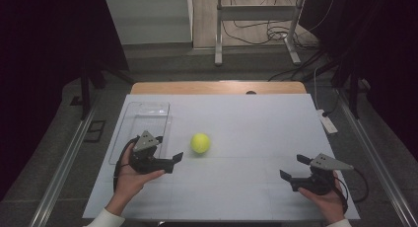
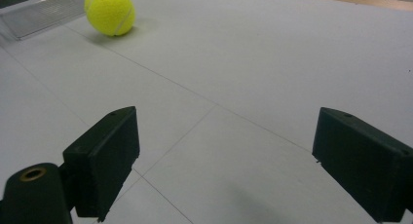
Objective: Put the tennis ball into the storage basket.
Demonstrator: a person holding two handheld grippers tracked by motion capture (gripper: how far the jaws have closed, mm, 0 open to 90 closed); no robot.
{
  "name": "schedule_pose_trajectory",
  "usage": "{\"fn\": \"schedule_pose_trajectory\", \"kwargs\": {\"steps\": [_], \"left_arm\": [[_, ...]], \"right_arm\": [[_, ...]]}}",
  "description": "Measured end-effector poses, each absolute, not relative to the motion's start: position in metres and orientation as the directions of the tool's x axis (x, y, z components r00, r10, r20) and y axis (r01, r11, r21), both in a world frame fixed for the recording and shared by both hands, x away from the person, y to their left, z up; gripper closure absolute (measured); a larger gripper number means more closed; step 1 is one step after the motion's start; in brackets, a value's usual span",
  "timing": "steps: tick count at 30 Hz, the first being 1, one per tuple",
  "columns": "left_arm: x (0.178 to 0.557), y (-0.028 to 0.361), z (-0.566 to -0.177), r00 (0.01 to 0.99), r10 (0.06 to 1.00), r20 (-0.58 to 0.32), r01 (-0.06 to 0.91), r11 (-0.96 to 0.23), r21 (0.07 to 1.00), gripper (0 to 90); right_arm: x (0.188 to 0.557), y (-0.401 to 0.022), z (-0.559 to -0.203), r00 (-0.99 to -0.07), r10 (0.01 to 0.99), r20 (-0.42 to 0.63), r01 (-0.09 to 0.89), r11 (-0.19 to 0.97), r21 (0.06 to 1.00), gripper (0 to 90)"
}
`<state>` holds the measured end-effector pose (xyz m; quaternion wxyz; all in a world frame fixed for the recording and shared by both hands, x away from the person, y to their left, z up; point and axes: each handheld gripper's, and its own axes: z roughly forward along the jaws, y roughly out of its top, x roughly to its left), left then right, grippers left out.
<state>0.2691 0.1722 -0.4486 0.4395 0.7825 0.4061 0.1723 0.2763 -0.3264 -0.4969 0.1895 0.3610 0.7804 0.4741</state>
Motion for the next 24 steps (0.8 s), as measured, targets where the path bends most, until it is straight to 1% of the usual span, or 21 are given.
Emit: {"fn": "schedule_pose_trajectory", "kwargs": {"steps": [24], "left_arm": [[0.287,0.158,-0.440,0.643,0.763,-0.069,0.469,-0.321,0.823,8.8]], "right_arm": [[0.277,-0.327,-0.498,-0.667,0.744,0.042,0.388,0.299,0.872,10.2]]}}
